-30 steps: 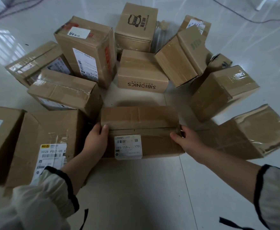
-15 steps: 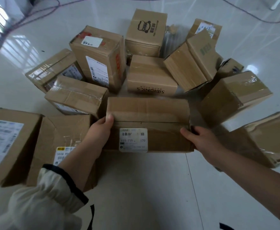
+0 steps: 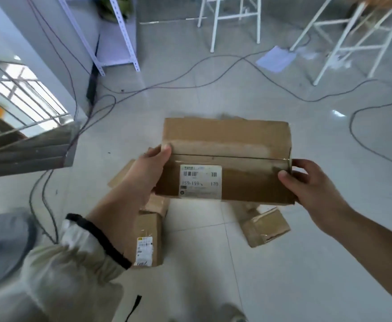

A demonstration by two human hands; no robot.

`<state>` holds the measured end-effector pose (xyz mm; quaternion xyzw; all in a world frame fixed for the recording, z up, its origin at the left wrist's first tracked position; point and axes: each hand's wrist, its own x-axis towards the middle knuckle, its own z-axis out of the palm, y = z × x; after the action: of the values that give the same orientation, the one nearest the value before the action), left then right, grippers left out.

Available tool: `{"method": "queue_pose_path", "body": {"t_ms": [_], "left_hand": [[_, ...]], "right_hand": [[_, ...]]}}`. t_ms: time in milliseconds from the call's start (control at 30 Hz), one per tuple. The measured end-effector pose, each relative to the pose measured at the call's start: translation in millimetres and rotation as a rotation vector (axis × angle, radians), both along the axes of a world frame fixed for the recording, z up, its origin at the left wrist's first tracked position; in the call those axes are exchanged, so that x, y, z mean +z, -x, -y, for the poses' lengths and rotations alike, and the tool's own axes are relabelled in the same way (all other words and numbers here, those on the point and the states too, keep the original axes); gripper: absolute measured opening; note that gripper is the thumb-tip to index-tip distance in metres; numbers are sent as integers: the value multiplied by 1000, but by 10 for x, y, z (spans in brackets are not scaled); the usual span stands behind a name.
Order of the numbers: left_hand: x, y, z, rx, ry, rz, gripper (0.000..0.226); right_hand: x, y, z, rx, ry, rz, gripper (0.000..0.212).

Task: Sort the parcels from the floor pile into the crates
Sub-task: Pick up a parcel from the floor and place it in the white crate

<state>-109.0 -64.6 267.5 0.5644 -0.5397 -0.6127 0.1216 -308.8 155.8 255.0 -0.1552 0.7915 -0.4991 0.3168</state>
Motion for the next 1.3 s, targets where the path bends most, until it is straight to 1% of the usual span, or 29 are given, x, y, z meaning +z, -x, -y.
{"method": "queue_pose_path", "body": {"t_ms": [67,167,233,333,400,433,533,667,833,967,1067,1300], "left_hand": [[908,53,-97,-11,15,-41,23],[2253,114,-219,-28,56,-80,34],[3004,107,-298,-8,80,-100,33],[3849,20,-451,8,105,-143,10],[4180,-26,-503,-25,115,-195,11],[4297,-39,-520,-48,121,-209,12],[4575,-9,-581,-112,140,-239,10],[4766,193,-727,-214,162,-275,6],[4900,607,-1163,-381,172,-302,6],[5026,996,-1746,-538,157,-328,9],[5122,1324,-2303,-667,146,-360,11],[5134,1919,-3888,-1075,67,-436,15]], "right_hand": [[922,7,-119,-8,12,-10,37],[2243,-7,-242,-21,41,-27,44],[2989,-34,-305,-23,82,-29,45],[3796,-154,-413,-48,158,-74,41],[4111,-222,-483,-74,205,-120,36],[4216,-258,-530,-88,221,-138,34],[4405,-330,-700,-150,258,-172,42],[4558,-366,-1015,-255,288,-204,43],[4751,-331,-1686,-340,321,-262,27],[4993,-367,-2405,-454,343,-297,31],[5178,-425,-3002,-559,303,-335,30],[5296,-887,-4466,-904,288,-388,41]]}}
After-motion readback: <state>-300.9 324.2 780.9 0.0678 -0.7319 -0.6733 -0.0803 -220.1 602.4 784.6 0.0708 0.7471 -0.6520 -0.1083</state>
